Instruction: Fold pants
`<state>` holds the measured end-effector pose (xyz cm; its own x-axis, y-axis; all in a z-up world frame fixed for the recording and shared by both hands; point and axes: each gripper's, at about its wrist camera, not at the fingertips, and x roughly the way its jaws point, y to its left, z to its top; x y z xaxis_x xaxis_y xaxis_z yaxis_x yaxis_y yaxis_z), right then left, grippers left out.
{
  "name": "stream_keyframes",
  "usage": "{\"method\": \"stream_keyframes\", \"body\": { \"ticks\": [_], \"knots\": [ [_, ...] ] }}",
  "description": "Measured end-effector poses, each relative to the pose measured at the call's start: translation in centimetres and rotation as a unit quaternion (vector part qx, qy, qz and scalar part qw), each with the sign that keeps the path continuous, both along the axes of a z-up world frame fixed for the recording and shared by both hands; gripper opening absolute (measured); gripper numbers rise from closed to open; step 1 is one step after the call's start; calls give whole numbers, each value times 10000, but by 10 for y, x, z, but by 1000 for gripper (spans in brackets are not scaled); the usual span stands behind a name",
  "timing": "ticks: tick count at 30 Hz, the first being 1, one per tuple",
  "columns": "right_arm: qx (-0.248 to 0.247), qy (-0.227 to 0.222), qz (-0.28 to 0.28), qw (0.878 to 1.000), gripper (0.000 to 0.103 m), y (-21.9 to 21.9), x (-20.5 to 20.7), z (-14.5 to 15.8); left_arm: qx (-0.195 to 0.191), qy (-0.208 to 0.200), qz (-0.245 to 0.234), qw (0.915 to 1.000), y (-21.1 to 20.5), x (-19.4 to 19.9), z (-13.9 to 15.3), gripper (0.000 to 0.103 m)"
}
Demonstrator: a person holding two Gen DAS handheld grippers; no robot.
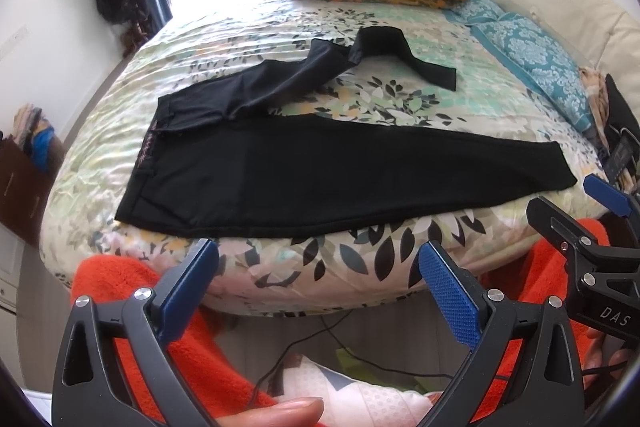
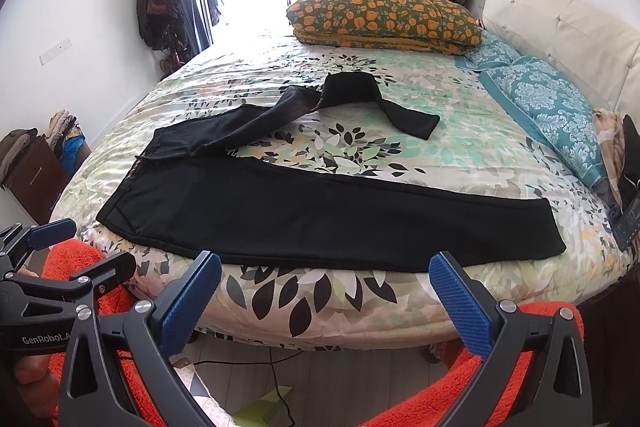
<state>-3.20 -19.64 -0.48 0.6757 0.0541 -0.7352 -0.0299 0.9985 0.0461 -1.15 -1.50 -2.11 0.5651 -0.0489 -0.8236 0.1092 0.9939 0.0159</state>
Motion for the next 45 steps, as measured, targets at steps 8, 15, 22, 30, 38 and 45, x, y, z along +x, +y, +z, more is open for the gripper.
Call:
{"method": "stream_keyframes", "body": {
  "ticks": [8,15,22,30,38,45],
  "knots": [
    [11,50,17,10000,103,0,1,-2,18,31,12,10000,1,2,0,101],
    [19,81,13,10000,103,2,2,-5,44,33,-18,10000,-1,1,-2,101],
    [11,76,21,10000,103,2,1,-6,19,8,14,10000,0,2,-1,101],
    [22,115,2,9999,103,2,3,-9,48,21,5,10000,0,2,-2,101],
    [15,161,27,9999,103,2,6,-11,52,62,20,10000,0,4,-5,101],
    [21,247,32,9997,103,1,9,-16,75,120,20,9999,-1,7,-9,101]
  ]
}}
